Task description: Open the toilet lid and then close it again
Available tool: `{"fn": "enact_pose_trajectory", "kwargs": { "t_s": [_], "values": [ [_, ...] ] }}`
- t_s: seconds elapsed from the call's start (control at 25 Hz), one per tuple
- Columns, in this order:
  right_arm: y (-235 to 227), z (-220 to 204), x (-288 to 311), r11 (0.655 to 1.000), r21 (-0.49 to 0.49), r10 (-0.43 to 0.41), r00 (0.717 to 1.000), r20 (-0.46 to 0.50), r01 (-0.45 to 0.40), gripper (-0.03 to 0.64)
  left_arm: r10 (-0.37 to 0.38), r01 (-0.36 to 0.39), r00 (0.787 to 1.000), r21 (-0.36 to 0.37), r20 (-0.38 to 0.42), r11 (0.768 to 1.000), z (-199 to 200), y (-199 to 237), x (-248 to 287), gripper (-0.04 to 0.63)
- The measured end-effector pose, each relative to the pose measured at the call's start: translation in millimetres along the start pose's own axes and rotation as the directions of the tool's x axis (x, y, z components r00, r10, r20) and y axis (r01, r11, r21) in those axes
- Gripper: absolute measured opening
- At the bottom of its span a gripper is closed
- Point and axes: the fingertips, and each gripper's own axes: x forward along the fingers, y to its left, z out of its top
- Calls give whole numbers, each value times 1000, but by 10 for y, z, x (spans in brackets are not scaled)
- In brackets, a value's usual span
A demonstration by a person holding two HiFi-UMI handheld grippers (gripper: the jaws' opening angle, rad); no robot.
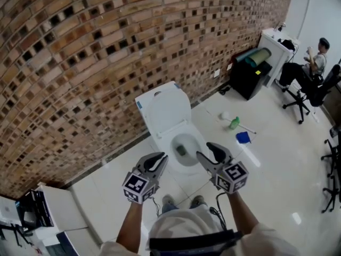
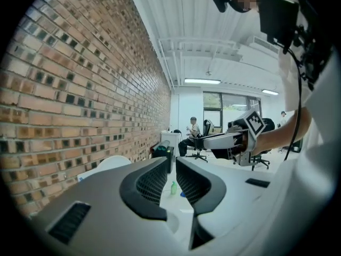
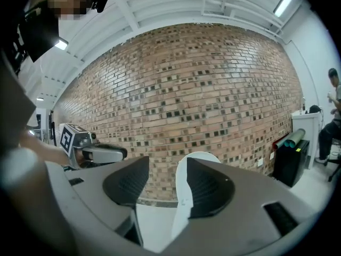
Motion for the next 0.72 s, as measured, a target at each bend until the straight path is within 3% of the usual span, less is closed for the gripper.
{"fn": "enact_pose_trajectory", "kwargs": {
  "t_s": [0.24,0.48,0.72],
  "values": [
    [-19,2,-111,999,-30,12,1000,-1,-12,232,70,-65,994,-66,78,996,149,28,17,44],
    [-83,-46,-190,998,-55,11,1000,1,-11,232,70,-66,994,-48,80,997,186,-59,82,46],
    [-28,-91,-152,995,-101,-3,1000,-24,1,232,97,-84,990,-124,103,989,201,82,113,46]
  ]
}}
